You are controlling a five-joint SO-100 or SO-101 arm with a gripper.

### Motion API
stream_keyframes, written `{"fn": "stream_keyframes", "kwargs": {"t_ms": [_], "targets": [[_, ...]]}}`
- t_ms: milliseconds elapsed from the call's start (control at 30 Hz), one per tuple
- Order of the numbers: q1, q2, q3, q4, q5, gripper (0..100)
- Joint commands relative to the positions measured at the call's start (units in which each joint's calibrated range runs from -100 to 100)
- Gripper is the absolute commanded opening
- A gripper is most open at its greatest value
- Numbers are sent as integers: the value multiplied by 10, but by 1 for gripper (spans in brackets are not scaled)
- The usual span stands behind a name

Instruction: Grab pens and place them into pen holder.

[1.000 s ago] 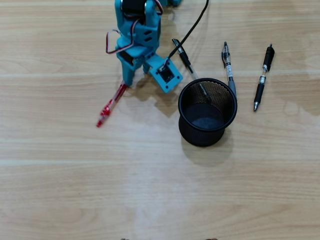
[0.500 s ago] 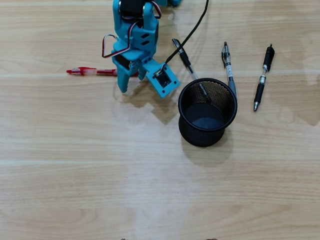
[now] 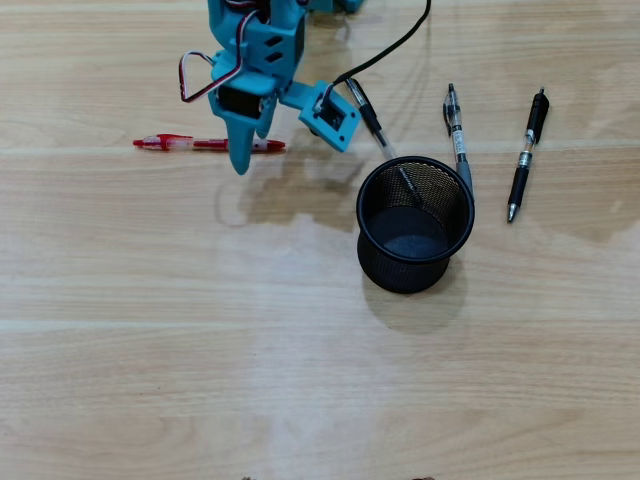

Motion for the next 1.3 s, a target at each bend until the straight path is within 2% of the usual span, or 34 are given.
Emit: {"fn": "stream_keyframes", "kwargs": {"t_ms": [0, 167, 333, 733, 833, 967, 1267], "targets": [[23, -27, -11, 15, 36, 22], [49, 0, 15, -14, 62, 22], [49, 64, 22, -52, 61, 22], [56, 107, 33, -59, 65, 22], [61, 108, 65, -94, 61, 16], [73, 104, 95, -132, 61, 2], [86, 85, 36, -105, 51, 1]]}}
